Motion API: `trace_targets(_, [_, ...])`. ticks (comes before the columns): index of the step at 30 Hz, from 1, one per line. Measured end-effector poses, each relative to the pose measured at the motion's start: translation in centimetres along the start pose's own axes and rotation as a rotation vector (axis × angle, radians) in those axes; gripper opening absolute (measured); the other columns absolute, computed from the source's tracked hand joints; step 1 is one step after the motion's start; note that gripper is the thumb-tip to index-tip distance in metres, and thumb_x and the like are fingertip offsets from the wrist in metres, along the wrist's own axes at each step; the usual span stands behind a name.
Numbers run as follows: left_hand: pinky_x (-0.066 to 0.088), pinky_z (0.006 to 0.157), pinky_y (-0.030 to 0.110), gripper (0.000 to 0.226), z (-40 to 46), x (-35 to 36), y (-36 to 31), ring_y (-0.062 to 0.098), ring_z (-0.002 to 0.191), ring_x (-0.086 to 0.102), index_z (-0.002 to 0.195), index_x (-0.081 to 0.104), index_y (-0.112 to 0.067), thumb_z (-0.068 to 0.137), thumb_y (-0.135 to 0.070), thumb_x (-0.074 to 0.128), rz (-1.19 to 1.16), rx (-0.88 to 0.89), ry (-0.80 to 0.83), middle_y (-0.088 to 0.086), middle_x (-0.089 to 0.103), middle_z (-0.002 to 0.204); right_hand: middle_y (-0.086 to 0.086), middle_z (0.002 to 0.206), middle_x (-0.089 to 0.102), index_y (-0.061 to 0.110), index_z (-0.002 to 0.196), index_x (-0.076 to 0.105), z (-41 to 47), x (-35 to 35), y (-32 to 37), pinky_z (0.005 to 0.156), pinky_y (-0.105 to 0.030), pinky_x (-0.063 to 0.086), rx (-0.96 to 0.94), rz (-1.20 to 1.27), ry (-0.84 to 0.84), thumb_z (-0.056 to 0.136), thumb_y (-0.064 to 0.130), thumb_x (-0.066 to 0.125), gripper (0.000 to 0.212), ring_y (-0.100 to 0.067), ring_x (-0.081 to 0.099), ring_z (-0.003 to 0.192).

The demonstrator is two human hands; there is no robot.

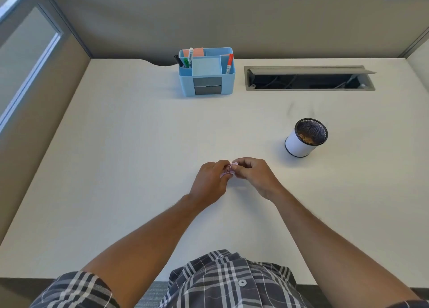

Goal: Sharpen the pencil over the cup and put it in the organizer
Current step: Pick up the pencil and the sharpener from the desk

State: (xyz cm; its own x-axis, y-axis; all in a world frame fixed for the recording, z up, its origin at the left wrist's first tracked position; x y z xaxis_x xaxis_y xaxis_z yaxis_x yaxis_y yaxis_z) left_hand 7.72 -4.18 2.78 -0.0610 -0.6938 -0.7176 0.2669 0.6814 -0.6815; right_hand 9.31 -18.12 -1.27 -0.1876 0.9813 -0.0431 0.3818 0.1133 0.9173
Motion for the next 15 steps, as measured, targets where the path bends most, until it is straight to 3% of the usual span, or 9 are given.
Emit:
trace_targets(4, [0.051, 0.073, 0.021, 0.016, 0.3, 0.8, 1.3, 0.006, 0.084, 0.065, 0.106, 0.067, -0.023, 0.09, -0.025, 0.067, -0.205, -0.183, 0.152, -0.012, 0.071, 0.092, -0.013, 0.102, 0.079, 0.007, 0.099, 0.078, -0.3, -0.2, 0.2, 0.088, -0.027, 0.058, 0.013, 0.039, 0.031, 0.09, 0.009, 0.075, 0.009, -0.015, 0.074, 0.09])
trace_targets(7, [0.048, 0.065, 0.013, 0.015, 0.2, 1.2, 2.4, 0.0, 0.078, 0.067, 0.101, 0.071, -0.025, 0.088, -0.029, 0.071, -0.431, -0.37, 0.188, -0.012, 0.074, 0.086, -0.01, 0.098, 0.079, 0.007, 0.098, 0.078, -0.5, -0.5, 0.5, 0.09, -0.028, 0.059, 0.005, 0.055, 0.043, 0.09, 0.006, 0.075, 0.009, -0.016, 0.073, 0.09])
trace_targets(11, [0.053, 0.066, 0.022, 0.016, 0.3, 1.4, 2.4, 0.012, 0.07, 0.071, 0.1, 0.072, -0.02, 0.087, -0.029, 0.072, -0.581, -0.412, 0.234, -0.003, 0.076, 0.084, -0.004, 0.091, 0.079, 0.008, 0.097, 0.078, -0.7, -0.5, 1.3, 0.083, -0.024, 0.058, -0.021, 0.048, 0.059, 0.091, 0.007, 0.074, 0.008, -0.012, 0.073, 0.084])
trace_targets(15, [0.054, 0.068, 0.028, 0.017, 0.5, 1.4, 1.9, 0.015, 0.066, 0.065, 0.102, 0.074, -0.018, 0.09, -0.029, 0.07, -0.66, -0.383, 0.261, 0.0, 0.074, 0.083, -0.003, 0.088, 0.079, 0.008, 0.097, 0.078, -0.8, -0.6, 1.9, 0.078, -0.02, 0.056, -0.043, -0.008, 0.064, 0.092, 0.009, 0.073, 0.007, -0.01, 0.072, 0.081])
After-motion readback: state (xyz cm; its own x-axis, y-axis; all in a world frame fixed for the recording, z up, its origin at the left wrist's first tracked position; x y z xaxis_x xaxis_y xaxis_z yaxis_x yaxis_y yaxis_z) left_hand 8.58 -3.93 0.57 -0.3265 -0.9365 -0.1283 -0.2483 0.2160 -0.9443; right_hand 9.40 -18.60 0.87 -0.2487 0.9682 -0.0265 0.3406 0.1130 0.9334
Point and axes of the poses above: each hand's wrist, its own z-axis towards the middle knuckle, its own x-axis out of the palm, y = z × x, the point moved 9 cm from there along z, towards the middle knuckle
